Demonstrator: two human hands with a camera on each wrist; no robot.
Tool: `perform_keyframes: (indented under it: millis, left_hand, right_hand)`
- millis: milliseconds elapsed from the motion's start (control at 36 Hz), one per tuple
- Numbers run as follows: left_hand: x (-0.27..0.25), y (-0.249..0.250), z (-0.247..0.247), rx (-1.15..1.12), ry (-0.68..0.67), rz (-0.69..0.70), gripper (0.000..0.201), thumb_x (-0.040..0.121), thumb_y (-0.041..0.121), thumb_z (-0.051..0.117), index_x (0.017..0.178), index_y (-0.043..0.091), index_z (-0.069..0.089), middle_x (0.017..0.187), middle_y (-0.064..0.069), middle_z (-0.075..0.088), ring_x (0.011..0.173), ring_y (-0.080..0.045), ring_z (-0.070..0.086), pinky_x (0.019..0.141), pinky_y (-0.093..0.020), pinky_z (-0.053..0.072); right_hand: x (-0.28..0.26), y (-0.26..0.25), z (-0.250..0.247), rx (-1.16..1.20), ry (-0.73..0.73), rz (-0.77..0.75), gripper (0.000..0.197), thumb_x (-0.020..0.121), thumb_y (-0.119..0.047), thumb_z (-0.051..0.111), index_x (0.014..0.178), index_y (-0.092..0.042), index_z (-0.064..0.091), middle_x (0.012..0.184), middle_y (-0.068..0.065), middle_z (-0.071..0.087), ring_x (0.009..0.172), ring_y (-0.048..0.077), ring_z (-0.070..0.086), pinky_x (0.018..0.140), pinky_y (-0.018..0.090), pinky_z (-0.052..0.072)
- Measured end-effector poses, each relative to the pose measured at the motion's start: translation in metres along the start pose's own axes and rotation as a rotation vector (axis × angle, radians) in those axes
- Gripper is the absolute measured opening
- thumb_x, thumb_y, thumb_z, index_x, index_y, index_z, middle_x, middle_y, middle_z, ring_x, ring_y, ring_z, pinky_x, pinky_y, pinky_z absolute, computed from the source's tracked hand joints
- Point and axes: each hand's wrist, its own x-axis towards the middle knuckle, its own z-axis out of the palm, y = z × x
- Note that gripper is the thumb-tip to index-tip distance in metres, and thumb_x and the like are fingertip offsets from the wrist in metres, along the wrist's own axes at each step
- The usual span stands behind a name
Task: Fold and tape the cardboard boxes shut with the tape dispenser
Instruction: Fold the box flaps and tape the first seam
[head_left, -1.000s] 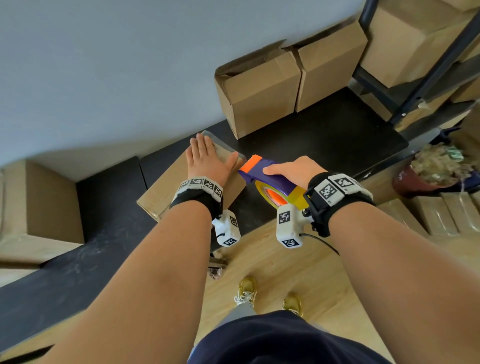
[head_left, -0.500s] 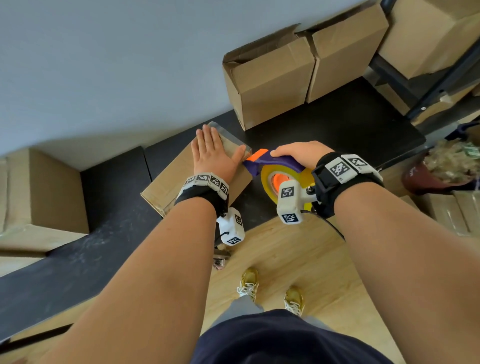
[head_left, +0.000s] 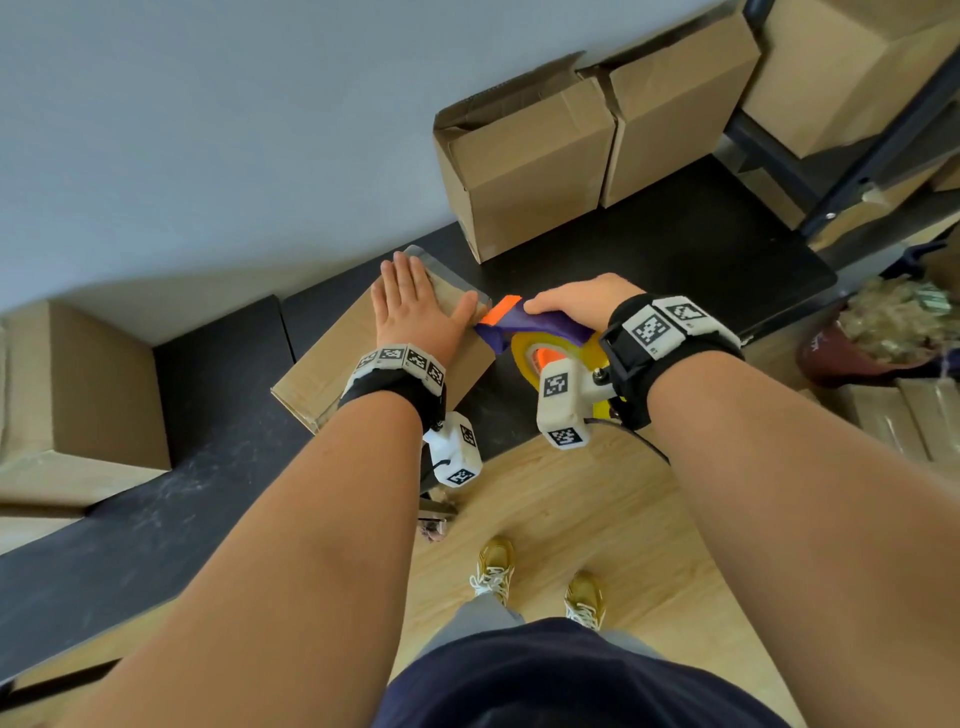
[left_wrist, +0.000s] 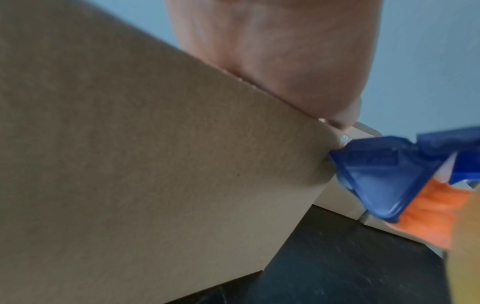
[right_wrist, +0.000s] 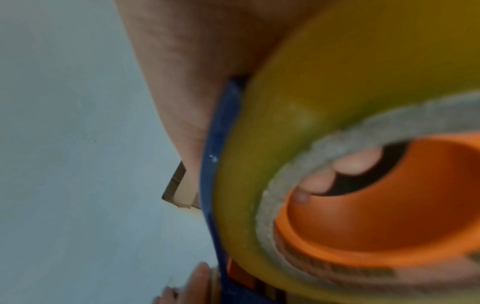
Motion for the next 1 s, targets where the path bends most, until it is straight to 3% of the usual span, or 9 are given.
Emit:
perform_keyframes:
  millis: [56,139,250,361,444,583,639,833,1000]
  left_hand:
    - [0.000,0.000,0.000,0.000,0.005,-0.002,0.088,0.092,0.068,0.017,0.153,0.009,-0.006,0.161,-0.008,-0.012,0.147,-0.023,-0.013,0.120,-0.041,-0.007]
    - [-0.001,0.001,0.000,-0.003,0.001,-0.006,0.088,0.092,0.068,0.017,0.153,0.009,-0.006,0.161,-0.008,-0.012,0.147,-0.023,-0.013,0.120,-0.040,-0.008]
    - [-0.003,0.001,0.000,-0.003,0.016,-0.005,0.087,0.092,0.068,0.017,0.153,0.009,-0.006,0.161,-0.008,-0.011,0.147,-0.023,-0.013,0.120,-0.040,-0.008]
    - [-0.004,0.000,0.000,-0.001,0.003,0.004,0.088,0.092,0.069,0.014,0.153,0.008,-0.006,0.161,-0.008,-0.011,0.147,-0.023,-0.013,0.120,-0.041,-0.008]
    - [-0.002,-0.001,0.002,-0.003,0.019,0.002,0.088,0.091,0.069,0.013,0.153,0.009,-0.007,0.161,-0.007,-0.012,0.147,-0.023,-0.014,0.120,-0.041,-0.008]
    - [-0.004,0.000,-0.001,-0.016,0.011,0.000,0.091,0.090,0.071,0.013,0.153,0.009,-0.006,0.161,-0.007,-0.012,0.147,-0.022,-0.014,0.120,-0.040,-0.008]
    - [-0.004,0.000,0.000,-0.022,0.013,0.003,0.094,0.088,0.074,0.011,0.153,0.009,-0.007,0.161,-0.006,-0.013,0.147,-0.022,-0.015,0.120,-0.041,-0.008]
    - [-0.004,-0.003,0.003,-0.043,0.011,0.022,0.113,0.075,0.089,0.015,0.152,0.010,-0.010,0.160,-0.005,-0.015,0.146,-0.022,-0.018,0.119,-0.041,-0.009]
    - [-0.001,-0.004,0.004,-0.047,0.012,0.027,0.116,0.074,0.089,0.022,0.153,0.010,-0.010,0.160,-0.006,-0.017,0.146,-0.022,-0.020,0.119,-0.041,-0.012]
  right_hand:
    - [0.006,0.009,0.005,0.024,0.073,0.029,0.048,0.073,-0.058,0.074,0.084,-0.015,0.054,0.083,0.004,0.061,0.077,0.019,0.062,0.069,0.030,0.046]
    - [0.010,0.013,0.008,-0.052,0.096,-0.001,0.058,0.073,-0.061,0.073,0.097,-0.012,0.054,0.091,0.006,0.060,0.079,0.020,0.061,0.071,0.030,0.045]
    - [0.007,0.012,0.009,-0.250,0.108,-0.077,0.061,0.075,-0.067,0.067,0.090,-0.009,0.055,0.082,0.006,0.058,0.072,0.022,0.057,0.064,0.030,0.041]
    - [0.002,0.034,0.028,-0.493,0.105,-0.041,0.054,0.077,-0.062,0.069,0.093,-0.014,0.049,0.087,0.005,0.057,0.083,0.026,0.057,0.074,0.036,0.048]
    - [0.004,0.057,0.038,-0.316,0.099,0.051,0.056,0.081,-0.062,0.064,0.104,-0.013,0.051,0.096,0.005,0.055,0.085,0.026,0.055,0.076,0.034,0.045]
    - [0.009,0.048,0.044,-0.190,0.186,0.072,0.053,0.083,-0.063,0.061,0.090,-0.011,0.053,0.079,0.005,0.057,0.068,0.022,0.056,0.065,0.032,0.043]
    - [0.015,0.041,0.041,-0.144,0.205,0.061,0.054,0.083,-0.062,0.061,0.088,-0.009,0.052,0.085,0.006,0.059,0.070,0.023,0.056,0.064,0.032,0.041]
    - [0.036,0.030,0.034,0.102,0.214,0.046,0.063,0.084,-0.062,0.061,0.110,-0.005,0.059,0.102,0.011,0.061,0.086,0.027,0.055,0.073,0.031,0.038]
    - [0.046,0.015,0.031,0.101,0.144,0.004,0.033,0.084,-0.039,0.060,0.094,-0.007,0.057,0.087,0.010,0.056,0.065,0.019,0.048,0.053,0.028,0.033]
